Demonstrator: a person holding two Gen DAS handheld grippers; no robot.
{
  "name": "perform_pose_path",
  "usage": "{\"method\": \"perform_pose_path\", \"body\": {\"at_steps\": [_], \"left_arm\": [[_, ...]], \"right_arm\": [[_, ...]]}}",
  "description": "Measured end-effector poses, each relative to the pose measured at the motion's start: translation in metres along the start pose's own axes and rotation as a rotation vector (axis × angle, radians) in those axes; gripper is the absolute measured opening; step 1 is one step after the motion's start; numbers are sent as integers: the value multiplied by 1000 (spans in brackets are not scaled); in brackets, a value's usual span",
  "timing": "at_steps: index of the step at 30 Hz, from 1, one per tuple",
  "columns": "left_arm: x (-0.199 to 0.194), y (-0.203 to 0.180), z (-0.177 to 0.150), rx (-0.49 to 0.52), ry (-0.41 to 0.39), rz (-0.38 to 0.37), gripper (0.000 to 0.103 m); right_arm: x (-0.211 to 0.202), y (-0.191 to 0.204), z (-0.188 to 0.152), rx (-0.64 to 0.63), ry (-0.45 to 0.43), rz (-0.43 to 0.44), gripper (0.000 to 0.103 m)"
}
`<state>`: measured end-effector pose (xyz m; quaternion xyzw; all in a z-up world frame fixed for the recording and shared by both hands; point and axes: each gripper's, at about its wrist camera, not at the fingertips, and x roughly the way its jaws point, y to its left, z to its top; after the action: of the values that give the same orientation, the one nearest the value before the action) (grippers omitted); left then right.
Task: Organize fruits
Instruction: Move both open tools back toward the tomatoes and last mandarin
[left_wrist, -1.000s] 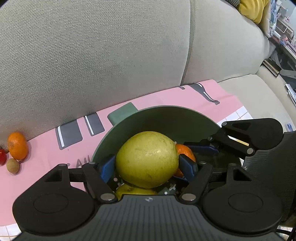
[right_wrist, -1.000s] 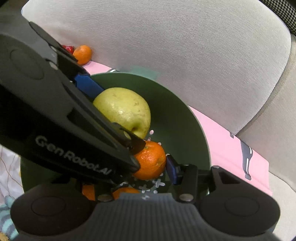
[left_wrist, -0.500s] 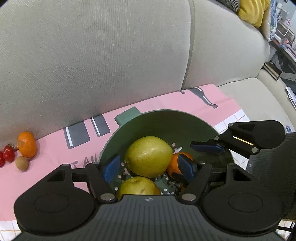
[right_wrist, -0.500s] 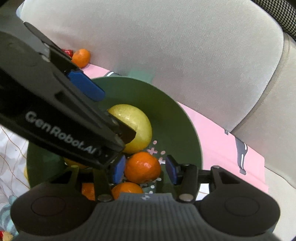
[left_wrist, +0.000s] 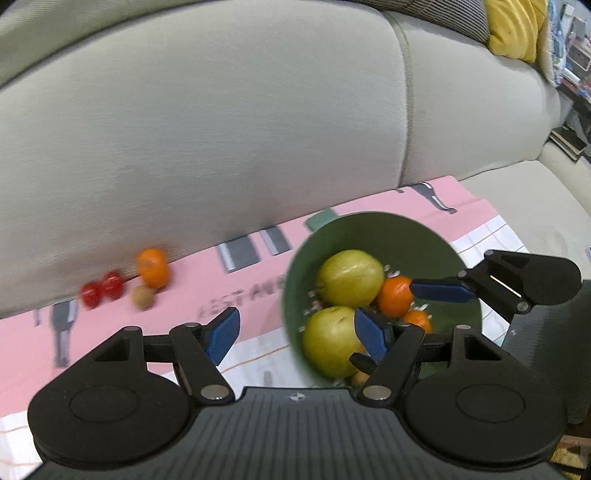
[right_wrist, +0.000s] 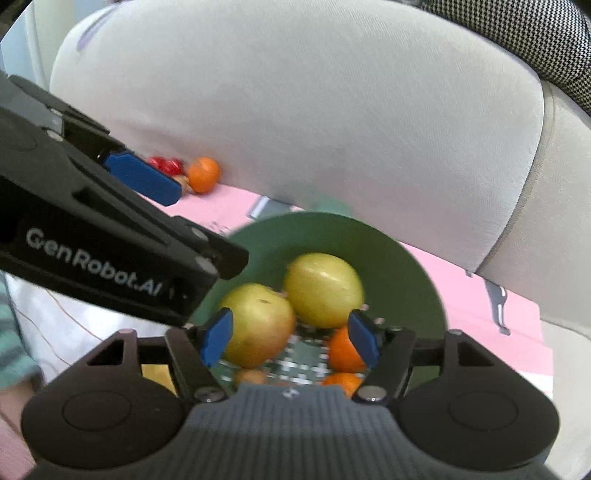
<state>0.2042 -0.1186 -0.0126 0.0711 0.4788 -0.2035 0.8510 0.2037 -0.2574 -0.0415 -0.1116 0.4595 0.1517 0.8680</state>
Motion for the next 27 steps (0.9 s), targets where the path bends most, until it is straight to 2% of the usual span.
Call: {"method": "perform_pose_path", "body": {"at_steps": [7,11,14,18,23,27], "left_arm": [[-30,14,-19,24,-33,83,83],[-41,24,-30,8,-48,101,83],[-47,33,-38,-13,-54,106,83],[-50,46,-50,-46,-58,108,83],[-51,67,-57,-109,-66,116,83],[-52,83,-57,-157,-95,130,83]], "right_arm": [[-16,33,2,51,-40,58,70],[-27,50,2,56,-65,77,74],[-31,60,2,60,-84,74,79],[-31,68,4,87,-89,67,79],[-28,78,6,95,-102,14,79],[-25,83,11,117,-120,32,79]]}}
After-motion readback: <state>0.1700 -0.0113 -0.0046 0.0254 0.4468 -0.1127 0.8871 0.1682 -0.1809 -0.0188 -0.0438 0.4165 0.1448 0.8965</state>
